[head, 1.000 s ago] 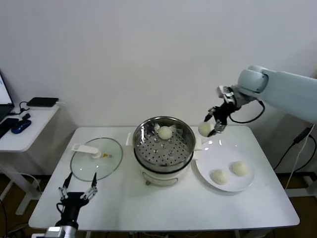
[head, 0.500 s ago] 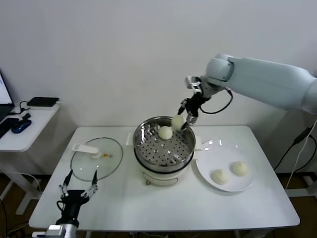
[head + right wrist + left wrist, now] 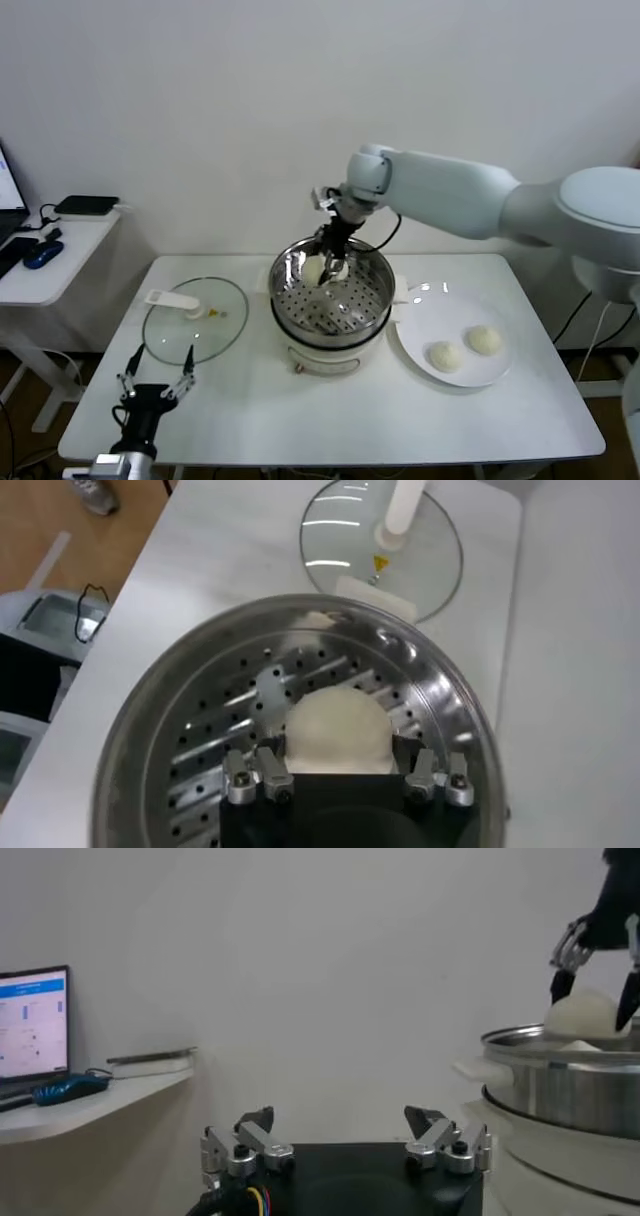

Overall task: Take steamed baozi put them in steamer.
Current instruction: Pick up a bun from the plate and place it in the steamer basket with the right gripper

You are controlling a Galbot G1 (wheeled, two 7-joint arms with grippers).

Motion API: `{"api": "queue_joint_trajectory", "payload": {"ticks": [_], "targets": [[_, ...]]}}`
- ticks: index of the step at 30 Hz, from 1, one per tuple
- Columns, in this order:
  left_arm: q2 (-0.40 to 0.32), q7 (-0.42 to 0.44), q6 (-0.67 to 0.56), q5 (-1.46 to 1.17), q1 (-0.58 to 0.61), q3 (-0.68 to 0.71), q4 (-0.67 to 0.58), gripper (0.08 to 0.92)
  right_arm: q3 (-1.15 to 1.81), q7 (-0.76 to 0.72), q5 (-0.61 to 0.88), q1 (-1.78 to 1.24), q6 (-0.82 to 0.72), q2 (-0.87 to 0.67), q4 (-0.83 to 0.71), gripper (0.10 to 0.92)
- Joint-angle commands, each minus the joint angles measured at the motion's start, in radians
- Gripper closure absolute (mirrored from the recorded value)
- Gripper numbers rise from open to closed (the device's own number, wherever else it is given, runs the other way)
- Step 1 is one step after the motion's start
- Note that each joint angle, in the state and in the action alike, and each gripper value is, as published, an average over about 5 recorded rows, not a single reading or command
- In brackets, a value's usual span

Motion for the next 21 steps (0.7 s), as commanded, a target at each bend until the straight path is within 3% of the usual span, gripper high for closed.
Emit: {"api": "queue_joint_trajectory", "payload": {"ticks": [1, 21], "targets": [[0.002, 0.0, 0.0, 0.0, 0.0, -0.002, 0.002, 0.177, 0.016, 0.003, -0.033, -0.084, 0.003, 0.081, -0.077, 0.33], [0.003, 0.0, -0.008, 0.001, 0.009, 0.004, 0.01, 0.177, 0.032, 0.01, -0.069, -0.113, 0.023, 0.094, -0.118, 0.31]]}}
